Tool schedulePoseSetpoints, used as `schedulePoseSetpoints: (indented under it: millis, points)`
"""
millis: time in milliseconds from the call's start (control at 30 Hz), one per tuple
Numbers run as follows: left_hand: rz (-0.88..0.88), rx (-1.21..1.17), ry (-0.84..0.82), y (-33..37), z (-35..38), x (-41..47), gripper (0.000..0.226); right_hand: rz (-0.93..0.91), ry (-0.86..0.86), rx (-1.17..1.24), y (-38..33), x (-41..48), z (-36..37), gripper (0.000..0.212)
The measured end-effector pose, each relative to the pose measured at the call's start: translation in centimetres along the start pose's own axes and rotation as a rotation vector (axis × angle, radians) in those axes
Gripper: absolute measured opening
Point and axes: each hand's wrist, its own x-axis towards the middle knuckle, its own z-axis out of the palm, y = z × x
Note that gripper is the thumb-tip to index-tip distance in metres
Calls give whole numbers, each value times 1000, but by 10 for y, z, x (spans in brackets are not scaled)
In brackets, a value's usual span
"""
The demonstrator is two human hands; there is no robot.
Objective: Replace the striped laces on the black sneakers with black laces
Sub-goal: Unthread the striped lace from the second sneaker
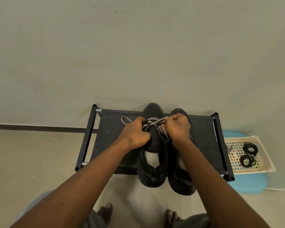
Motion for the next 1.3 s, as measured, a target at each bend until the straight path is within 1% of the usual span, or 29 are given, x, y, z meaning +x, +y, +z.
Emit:
schedulePoseSetpoints:
  millis: [33,100,133,167,267,333,433,567,633,700,833,933,1067,1200,1233,1300]
  points:
    - [8,18,-4,0,0,1,70,-78,-56,-43,-3,-3,-1,15]
    - [29,73,-9,-2,0,2,74,-262,-176,-152,-9,-9,-4,38]
    - [39,99,-15,-3,-1,3,75,-338,-228,-208,-11,-11,-4,43]
    - [49,126,-24,-3,-2,4,74,-413,-268,-271,-12,-13,-5,44]
    - [83,216,-72,1,-6,7,59,-610,-327,-565,-13,-13,-3,35]
    - [107,283,-89,5,-7,8,53,-702,-301,-723,-11,-14,-1,28]
    - [118,316,-82,4,-6,7,51,-801,-170,-769,-7,-18,6,12]
    - [138,329,-24,3,-3,7,48,-819,-70,-786,-3,-18,13,4]
    - [134,331,-15,3,-3,7,46,-809,-92,-792,-2,-17,11,5]
    - [145,342,-16,4,-2,6,46,-800,-117,-796,-2,-16,7,10]
    - [140,339,-22,4,-2,5,48,-808,-84,-765,-3,-16,6,11]
    - [140,343,-25,4,-2,4,53,-738,-90,-704,-5,-19,6,8]
    - [129,337,5,3,-2,3,58,-577,-84,-493,-3,-17,4,6]
    - [137,325,24,-2,-1,6,57,-323,-71,-284,-5,-9,-1,9]
    - [140,327,28,-3,0,6,58,-242,-64,-211,-4,-5,-2,10]
    - [138,328,31,-3,1,6,59,-82,-31,20,-3,3,-2,11]
